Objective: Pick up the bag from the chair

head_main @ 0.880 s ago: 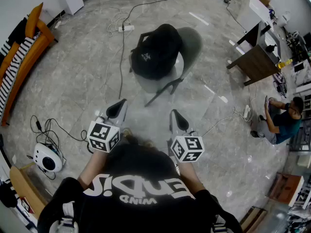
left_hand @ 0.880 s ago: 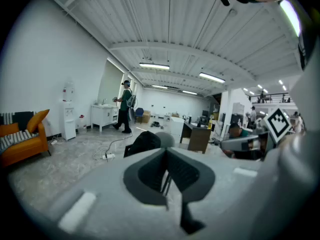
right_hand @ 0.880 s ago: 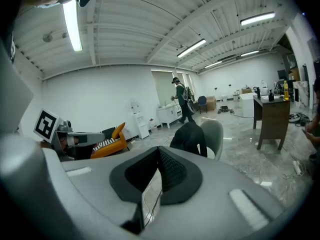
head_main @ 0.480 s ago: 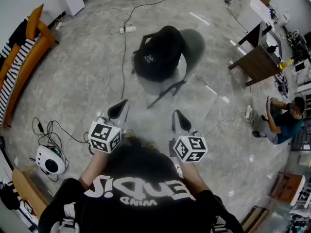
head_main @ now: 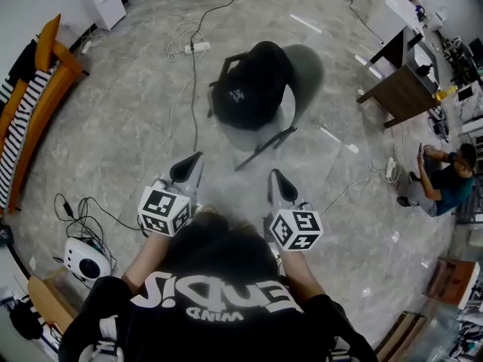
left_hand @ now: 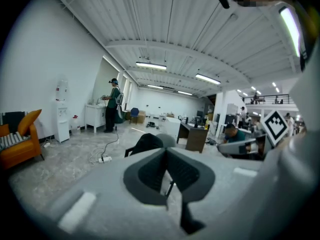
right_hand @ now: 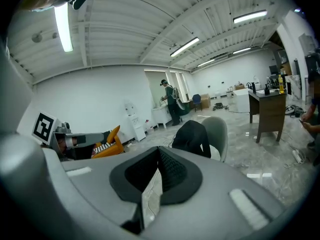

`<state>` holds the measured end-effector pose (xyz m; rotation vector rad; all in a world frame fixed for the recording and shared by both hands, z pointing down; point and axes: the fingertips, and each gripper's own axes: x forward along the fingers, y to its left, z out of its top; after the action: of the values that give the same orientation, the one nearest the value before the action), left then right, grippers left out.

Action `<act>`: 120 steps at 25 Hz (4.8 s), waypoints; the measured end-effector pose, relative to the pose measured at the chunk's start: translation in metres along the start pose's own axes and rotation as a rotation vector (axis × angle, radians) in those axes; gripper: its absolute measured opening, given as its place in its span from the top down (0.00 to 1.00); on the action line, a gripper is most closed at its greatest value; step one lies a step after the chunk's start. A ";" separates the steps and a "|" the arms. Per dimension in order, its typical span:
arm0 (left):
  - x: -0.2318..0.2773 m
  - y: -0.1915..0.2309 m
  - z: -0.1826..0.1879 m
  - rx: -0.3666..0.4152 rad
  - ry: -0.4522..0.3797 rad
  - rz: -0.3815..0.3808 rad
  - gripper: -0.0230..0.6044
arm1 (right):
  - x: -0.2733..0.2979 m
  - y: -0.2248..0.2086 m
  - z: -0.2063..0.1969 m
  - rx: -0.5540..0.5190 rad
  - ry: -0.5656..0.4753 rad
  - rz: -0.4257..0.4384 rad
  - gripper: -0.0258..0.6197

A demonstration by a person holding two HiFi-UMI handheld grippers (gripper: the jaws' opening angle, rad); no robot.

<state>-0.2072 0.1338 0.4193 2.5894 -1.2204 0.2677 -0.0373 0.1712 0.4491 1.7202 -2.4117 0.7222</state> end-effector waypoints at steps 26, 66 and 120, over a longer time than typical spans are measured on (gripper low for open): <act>0.180 0.070 0.060 -0.026 -0.005 -0.051 0.96 | 0.131 -0.101 0.088 0.081 -0.031 -0.026 0.96; 0.415 0.162 0.140 -0.041 0.017 -0.013 0.62 | 0.320 -0.233 0.197 0.195 -0.007 0.005 0.59; 0.658 0.301 -0.154 -0.130 0.355 -0.089 0.62 | 0.542 -0.358 -0.040 0.324 0.247 -0.065 0.77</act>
<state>-0.0345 -0.4798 0.7948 2.3481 -0.9609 0.5796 0.0859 -0.3730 0.7837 1.6819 -2.1545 1.2916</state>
